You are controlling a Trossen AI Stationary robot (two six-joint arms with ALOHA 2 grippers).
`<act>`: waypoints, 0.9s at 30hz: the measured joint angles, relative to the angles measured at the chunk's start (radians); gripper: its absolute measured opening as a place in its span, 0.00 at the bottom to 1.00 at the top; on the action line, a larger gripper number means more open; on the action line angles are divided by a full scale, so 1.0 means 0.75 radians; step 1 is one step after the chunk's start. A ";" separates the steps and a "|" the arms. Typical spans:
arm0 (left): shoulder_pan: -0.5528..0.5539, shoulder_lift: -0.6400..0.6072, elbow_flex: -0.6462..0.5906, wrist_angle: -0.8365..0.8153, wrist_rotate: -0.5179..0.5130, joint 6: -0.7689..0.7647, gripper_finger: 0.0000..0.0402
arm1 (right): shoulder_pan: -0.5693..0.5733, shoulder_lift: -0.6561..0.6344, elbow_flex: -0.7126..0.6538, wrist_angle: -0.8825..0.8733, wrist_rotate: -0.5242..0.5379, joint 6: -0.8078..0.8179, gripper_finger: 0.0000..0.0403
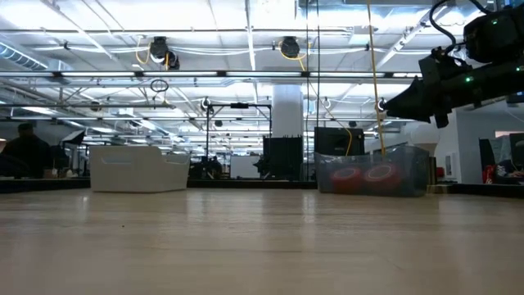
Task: Pick and place Stapler, Stapler remover, tape
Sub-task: Put the purple staple remover into the white bin
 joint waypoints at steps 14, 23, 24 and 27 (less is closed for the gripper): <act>-0.457 0.023 -0.340 0.224 0.031 -0.780 0.00 | 0.000 0.000 0.000 0.004 0.000 0.000 0.35; -0.525 0.023 -0.608 0.534 0.022 -0.891 0.00 | 0.000 0.000 0.000 0.004 0.000 0.005 0.35; -0.524 0.023 -0.635 0.552 0.021 -0.899 0.00 | 0.000 0.000 0.000 0.004 0.000 0.009 0.35; -0.524 0.023 -0.698 0.604 0.020 -0.908 0.00 | 0.000 0.000 0.000 0.004 0.000 0.009 0.35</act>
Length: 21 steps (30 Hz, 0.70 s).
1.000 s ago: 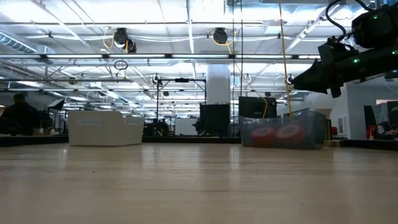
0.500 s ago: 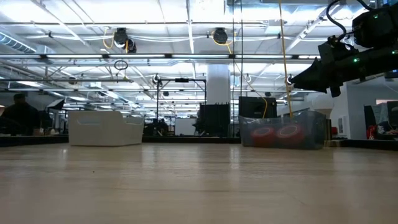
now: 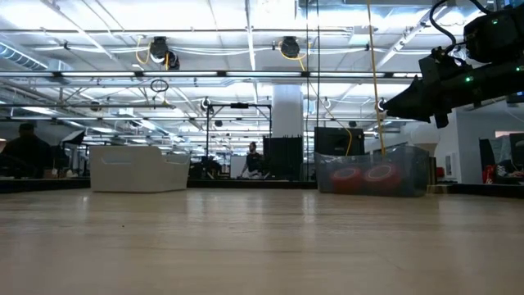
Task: Pick and place Stapler, Stapler remover, tape
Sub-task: Put the purple staple remover into the white bin, then return to Home Position
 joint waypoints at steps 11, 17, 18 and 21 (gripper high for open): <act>0.000 -0.001 -0.055 0.171 -0.021 0.019 0.03 | 0.000 0.000 0.000 0.000 0.000 0.001 0.35; 0.000 -0.001 -0.055 0.168 -0.022 0.019 0.10 | 0.000 0.000 0.000 0.000 0.000 0.001 0.35; 0.000 -0.001 -0.055 0.168 -0.022 0.019 0.12 | 0.000 0.000 0.000 0.000 0.000 0.001 0.35; 0.000 -0.001 -0.055 0.173 -0.017 0.018 0.18 | 0.000 0.000 0.000 0.000 0.000 0.001 0.35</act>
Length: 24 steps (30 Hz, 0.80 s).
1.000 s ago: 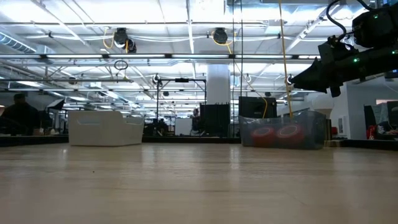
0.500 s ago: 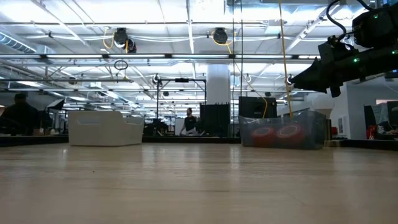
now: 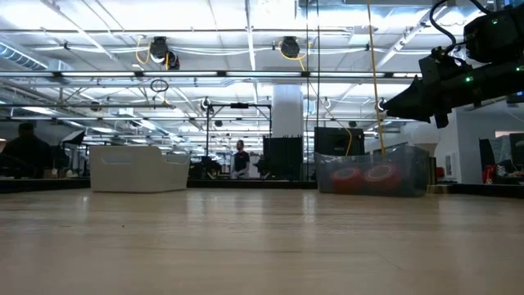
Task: Pick and place Stapler, Stapler remover, tape
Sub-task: Return to Home Position
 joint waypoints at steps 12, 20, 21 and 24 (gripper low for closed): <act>0.005 -0.196 0.000 -0.022 0.020 -0.069 0.34 | 0.000 0.000 0.000 -0.001 0.000 0.000 0.35; 0.025 -0.512 0.001 -0.025 -0.246 -0.112 0.34 | 0.000 0.000 0.000 -0.001 -0.004 0.000 0.35; 0.031 -0.552 0.001 -0.026 -0.314 -0.078 0.34 | 0.000 0.000 0.000 -0.001 -0.004 0.000 0.35; 0.062 -0.661 0.001 -0.040 -0.554 0.061 0.34 | 0.000 0.000 0.000 -0.001 -0.005 0.000 0.35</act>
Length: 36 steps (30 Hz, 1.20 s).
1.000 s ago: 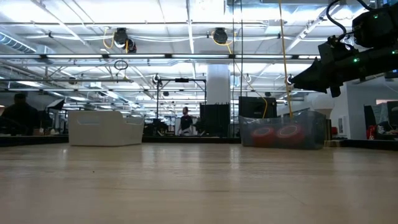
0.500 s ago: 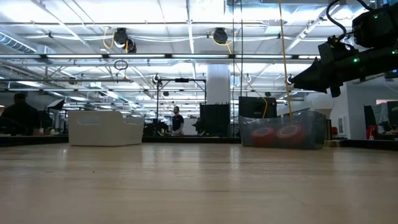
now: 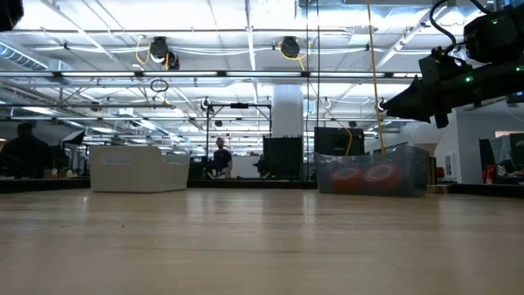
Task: Pick and place Stapler, Stapler remover, tape
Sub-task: Return to Home Position
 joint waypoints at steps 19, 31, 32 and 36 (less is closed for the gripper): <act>0.609 -0.201 0.001 0.204 0.131 1.217 0.34 | 0.000 0.001 0.000 -0.001 -0.001 0.000 0.35; 0.871 -0.096 -0.254 0.822 0.555 1.444 0.34 | 0.000 0.001 0.000 -0.001 -0.001 0.000 0.35; 0.887 -0.095 -0.289 0.889 0.575 1.448 0.34 | 0.000 0.001 0.000 -0.001 -0.001 0.000 0.35; 0.974 -0.097 -0.414 1.069 0.622 1.476 0.34 | 0.000 0.001 0.000 -0.001 -0.001 0.000 0.35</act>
